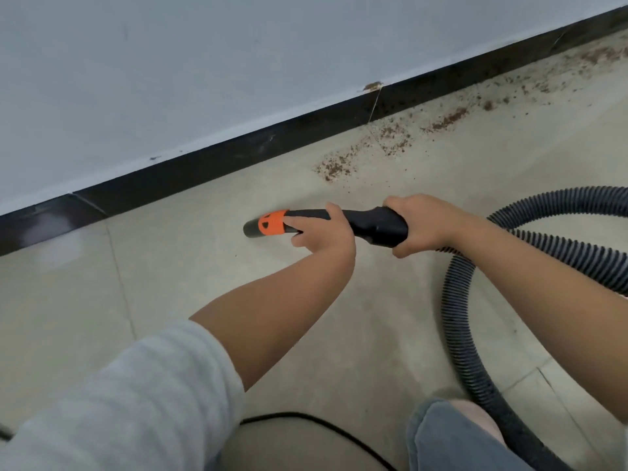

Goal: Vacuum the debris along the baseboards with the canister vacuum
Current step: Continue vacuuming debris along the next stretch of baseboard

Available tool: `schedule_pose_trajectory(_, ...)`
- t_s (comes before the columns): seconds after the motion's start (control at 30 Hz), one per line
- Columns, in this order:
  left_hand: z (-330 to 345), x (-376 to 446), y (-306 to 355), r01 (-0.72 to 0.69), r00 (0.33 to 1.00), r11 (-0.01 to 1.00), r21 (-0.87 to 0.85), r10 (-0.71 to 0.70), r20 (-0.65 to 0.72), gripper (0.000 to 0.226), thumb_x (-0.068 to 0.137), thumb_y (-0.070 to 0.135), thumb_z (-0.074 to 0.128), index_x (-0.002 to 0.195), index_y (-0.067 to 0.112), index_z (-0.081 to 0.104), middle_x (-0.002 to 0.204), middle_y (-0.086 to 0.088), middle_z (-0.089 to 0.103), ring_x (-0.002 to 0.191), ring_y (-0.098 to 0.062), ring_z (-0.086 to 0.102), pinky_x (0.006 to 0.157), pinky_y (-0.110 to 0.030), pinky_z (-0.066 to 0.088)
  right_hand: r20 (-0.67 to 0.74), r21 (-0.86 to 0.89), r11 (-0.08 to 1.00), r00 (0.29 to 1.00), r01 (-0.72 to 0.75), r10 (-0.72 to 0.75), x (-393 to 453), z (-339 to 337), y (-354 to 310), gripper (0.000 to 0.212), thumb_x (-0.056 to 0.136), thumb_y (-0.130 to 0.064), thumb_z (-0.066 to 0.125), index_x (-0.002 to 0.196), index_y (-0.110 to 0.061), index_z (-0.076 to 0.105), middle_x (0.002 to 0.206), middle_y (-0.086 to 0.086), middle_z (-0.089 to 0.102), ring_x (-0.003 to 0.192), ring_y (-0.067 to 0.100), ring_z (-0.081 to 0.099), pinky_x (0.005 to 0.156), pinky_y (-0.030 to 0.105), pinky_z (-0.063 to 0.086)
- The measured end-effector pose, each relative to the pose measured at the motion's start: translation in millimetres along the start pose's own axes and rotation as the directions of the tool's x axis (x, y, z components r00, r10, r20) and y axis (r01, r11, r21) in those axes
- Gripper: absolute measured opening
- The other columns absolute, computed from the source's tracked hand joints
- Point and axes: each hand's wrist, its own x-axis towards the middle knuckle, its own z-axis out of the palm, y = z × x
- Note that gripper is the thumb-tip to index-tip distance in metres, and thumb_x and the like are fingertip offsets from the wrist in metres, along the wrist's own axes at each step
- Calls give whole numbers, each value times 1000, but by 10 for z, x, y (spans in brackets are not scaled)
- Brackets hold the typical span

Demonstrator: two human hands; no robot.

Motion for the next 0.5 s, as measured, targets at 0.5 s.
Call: schedule_pose_trajectory(0.5,-265,127,-86,28,995,998,-53,-33,-96,79,94,33,50,150,19,-4,149,-15,18,124,-35,41,96,-37,36,57,-148,981,991,129,-122,114,0,-255,46,67,-29,74,97,-24,39,78,-8,47,71,17,51,52,21,36)
